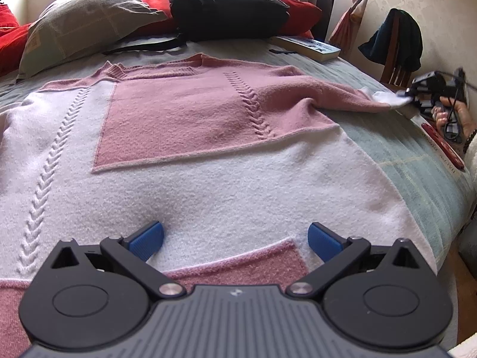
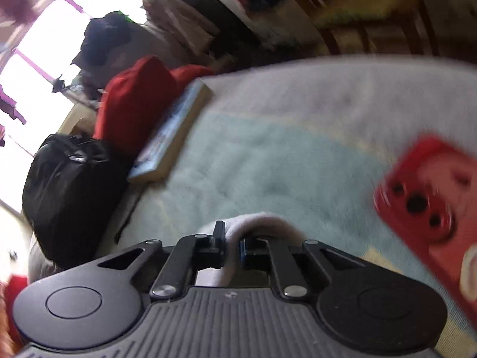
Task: Fold clothes
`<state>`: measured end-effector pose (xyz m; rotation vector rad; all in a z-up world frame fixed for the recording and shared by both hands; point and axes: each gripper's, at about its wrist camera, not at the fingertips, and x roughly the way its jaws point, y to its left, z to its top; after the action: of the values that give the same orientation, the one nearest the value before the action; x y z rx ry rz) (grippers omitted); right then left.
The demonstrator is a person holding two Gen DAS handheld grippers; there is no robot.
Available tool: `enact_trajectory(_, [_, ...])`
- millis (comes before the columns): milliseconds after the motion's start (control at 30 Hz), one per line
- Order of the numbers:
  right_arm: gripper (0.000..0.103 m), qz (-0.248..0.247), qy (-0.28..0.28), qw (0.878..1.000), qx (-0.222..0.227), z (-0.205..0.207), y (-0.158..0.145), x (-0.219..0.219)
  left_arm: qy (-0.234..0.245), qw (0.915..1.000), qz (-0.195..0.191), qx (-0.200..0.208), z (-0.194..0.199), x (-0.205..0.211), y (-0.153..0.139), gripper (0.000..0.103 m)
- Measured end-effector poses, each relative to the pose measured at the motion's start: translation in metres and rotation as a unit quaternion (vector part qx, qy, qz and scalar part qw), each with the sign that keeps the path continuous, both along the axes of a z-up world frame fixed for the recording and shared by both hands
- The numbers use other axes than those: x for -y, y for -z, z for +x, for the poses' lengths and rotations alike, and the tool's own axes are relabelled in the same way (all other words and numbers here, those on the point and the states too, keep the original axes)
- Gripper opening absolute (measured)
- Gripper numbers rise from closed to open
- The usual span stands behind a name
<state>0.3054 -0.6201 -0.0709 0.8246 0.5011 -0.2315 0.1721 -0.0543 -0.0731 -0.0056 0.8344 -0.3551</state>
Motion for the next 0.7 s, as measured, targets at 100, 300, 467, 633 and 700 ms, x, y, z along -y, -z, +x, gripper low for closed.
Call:
enact_trajectory(100, [0.011, -0.057, -0.017, 0.997, 0.054, -0.006, -0.033, -0.011, -0.001, 1.0, 0.005, 0.0, 0.0, 0.002, 0.0, 0.102])
enact_trajectory(300, [0.011, -0.113, -0.019, 0.993, 0.038, -0.019, -0.045, -0.009, 0.0, 1.0, 0.003, 0.001, -0.001, 0.001, 0.0, 0.102])
enact_trajectory(467, [0.021, -0.127, 0.015, 0.988, -0.084, -0.014, -0.012, 0.006, 0.002, 1.0, 0.002, -0.003, -0.003, 0.001, -0.007, 0.102])
enact_trajectory(633, [0.03, -0.18, 0.074, 0.972, -0.133, -0.017, -0.02, 0.008, 0.019, 0.9997, -0.007, 0.013, -0.008, 0.005, -0.02, 0.102])
enact_trajectory(700, [0.03, -0.179, 0.052, 0.977, -0.101, -0.015, -0.031, 0.002, 0.026, 0.9995, -0.007, 0.018, -0.01, 0.008, -0.022, 0.102])
